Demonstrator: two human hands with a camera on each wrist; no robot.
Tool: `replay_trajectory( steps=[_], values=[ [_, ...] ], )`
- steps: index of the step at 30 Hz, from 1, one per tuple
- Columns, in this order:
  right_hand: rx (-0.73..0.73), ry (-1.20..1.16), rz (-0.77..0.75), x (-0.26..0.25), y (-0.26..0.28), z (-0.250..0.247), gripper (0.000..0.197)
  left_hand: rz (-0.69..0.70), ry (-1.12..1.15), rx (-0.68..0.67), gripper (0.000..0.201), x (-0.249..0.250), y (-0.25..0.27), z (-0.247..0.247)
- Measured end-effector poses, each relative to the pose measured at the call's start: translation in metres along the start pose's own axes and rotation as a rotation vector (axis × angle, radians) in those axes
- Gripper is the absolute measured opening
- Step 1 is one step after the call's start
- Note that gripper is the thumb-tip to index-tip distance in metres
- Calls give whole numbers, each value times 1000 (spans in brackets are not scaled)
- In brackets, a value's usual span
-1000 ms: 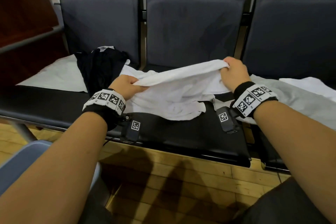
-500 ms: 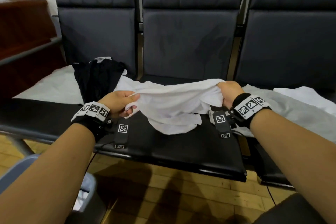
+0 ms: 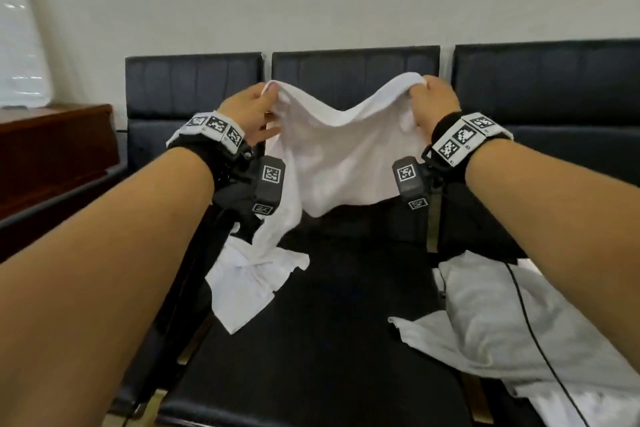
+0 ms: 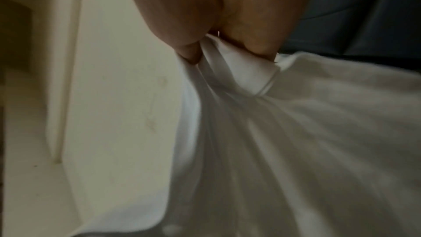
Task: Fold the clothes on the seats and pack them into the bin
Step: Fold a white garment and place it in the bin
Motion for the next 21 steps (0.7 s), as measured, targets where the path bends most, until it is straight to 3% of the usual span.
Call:
replay_trajectory(
  steps=[3, 6, 8, 11, 17, 19, 21],
  values=[
    [61, -55, -63, -26, 0, -25, 28, 19, 50, -10, 15, 14, 10, -1],
    [-68, 33, -66, -30, 26, -26, 24, -40, 0, 69, 17, -8, 33, -4],
    [-272, 180, -49, -21, 59, -12, 22, -159, -49, 73, 15, -39, 54, -4],
    [-612, 325, -26, 1, 128, 17, 32, -321, -374, 48, 17, -106, 85, -5],
    [-1319, 558, -81, 26, 286, 81, 30, -688, -383, 76, 26, -250, 151, -15],
    [-1559, 545, 13, 38, 327, 96, 18, -753, -435, 63, 34, -277, 168, -14],
    [-1719, 488, 175, 47, 348, 108, 36, -751, -640, 33, 35, -297, 175, -17]
  ],
)
Point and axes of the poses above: each hand's wrist, its own y-axis away from the middle knuckle, its own z-axis out of the palm, x = y × z, the point moved 6 cm from there along -y, towards the middle knuckle, and after that the axes turned 10 degrees about -z, right-handed, at the moved point
